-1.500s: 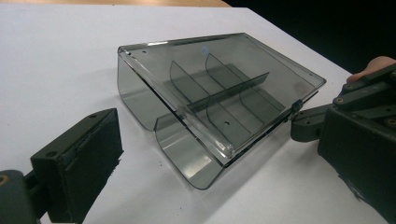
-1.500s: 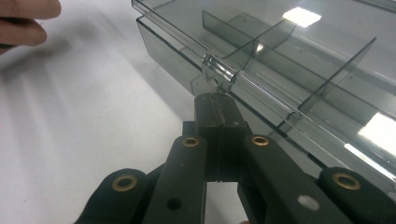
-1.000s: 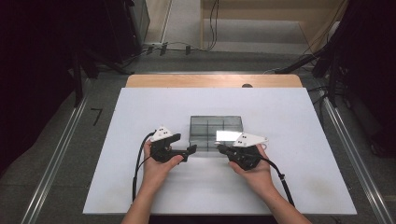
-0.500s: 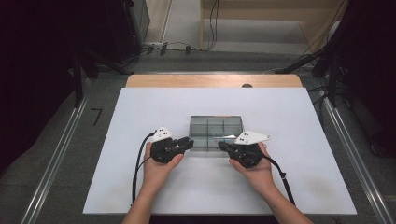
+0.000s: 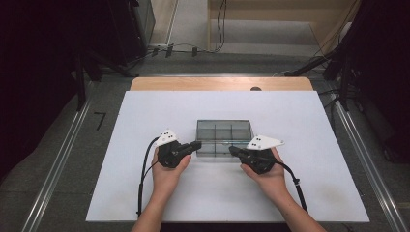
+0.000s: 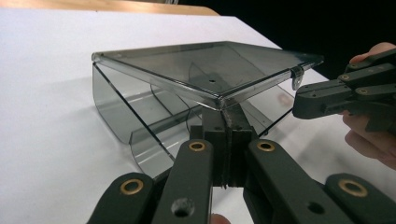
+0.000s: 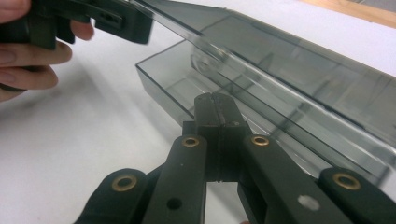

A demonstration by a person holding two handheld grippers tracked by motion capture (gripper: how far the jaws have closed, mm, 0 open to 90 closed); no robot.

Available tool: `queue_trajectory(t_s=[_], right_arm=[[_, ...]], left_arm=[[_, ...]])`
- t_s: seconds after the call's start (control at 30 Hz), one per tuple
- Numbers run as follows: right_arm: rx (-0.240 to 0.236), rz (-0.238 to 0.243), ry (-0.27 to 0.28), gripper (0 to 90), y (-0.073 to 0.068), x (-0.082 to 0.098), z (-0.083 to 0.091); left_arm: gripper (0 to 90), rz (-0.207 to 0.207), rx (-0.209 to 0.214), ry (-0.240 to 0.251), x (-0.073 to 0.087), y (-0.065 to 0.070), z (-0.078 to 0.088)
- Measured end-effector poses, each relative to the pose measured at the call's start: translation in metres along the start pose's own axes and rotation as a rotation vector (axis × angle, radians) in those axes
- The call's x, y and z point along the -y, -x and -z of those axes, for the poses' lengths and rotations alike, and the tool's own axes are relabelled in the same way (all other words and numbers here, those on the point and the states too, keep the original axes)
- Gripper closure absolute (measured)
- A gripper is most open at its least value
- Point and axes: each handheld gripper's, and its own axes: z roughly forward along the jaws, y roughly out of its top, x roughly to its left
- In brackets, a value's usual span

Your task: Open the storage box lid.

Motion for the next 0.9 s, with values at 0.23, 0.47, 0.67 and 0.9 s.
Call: queue_trajectory(t_s=[0.23,0.47,0.67,0.9], right_arm=[[0.051,-0.038,0.021,87.7,0.020,0.004,0.018],[0.086,-0.058,0.040,87.8,0.035,0.004,0.030],[0.095,-0.059,0.061,87.8,0.039,0.001,0.037],[0.094,-0.061,0.074,87.8,0.040,-0.004,0.038]], left_arm=[[90.0,-0.006,-0.006,0.027,-0.003,0.001,0.000],[90.0,-0.014,-0.009,0.051,-0.008,0.001,0.000],[90.0,-0.015,0.000,0.064,-0.011,0.001,0.000],[90.0,-0.020,0.002,0.079,-0.017,0.003,-0.003]])
